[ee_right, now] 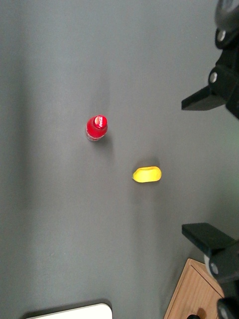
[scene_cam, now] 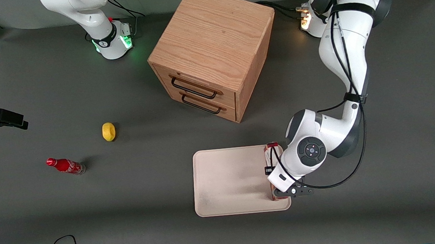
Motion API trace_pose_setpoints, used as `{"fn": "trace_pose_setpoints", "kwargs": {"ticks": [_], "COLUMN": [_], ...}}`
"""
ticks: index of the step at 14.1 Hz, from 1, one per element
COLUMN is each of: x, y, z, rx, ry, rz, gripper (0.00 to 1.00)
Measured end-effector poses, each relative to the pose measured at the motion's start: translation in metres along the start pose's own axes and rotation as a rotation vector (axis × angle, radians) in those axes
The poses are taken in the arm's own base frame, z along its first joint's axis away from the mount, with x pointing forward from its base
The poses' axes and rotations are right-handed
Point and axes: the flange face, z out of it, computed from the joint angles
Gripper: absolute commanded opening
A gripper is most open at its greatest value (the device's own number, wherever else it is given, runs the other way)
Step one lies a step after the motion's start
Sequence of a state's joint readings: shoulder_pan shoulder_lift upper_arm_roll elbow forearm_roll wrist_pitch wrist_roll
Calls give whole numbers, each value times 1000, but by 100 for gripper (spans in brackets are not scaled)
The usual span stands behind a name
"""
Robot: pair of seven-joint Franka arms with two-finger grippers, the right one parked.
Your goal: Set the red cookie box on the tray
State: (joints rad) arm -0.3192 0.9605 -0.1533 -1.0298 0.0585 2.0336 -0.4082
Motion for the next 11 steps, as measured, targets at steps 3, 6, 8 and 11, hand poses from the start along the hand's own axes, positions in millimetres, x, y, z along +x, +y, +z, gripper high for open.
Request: {"fn": "trace_pose_setpoints", "kwargs": {"ticks": [3,6,8,11], "x": [1,2,-1,-18], "y": [1,1,-1,-2], "z": [-4,-26,-65,-161], "rx": [-3,-3,17,38], "ry": [7,22,2,-3], "rz": [-10,-49,-77,-101], "gripper": [100,100,100,100]}}
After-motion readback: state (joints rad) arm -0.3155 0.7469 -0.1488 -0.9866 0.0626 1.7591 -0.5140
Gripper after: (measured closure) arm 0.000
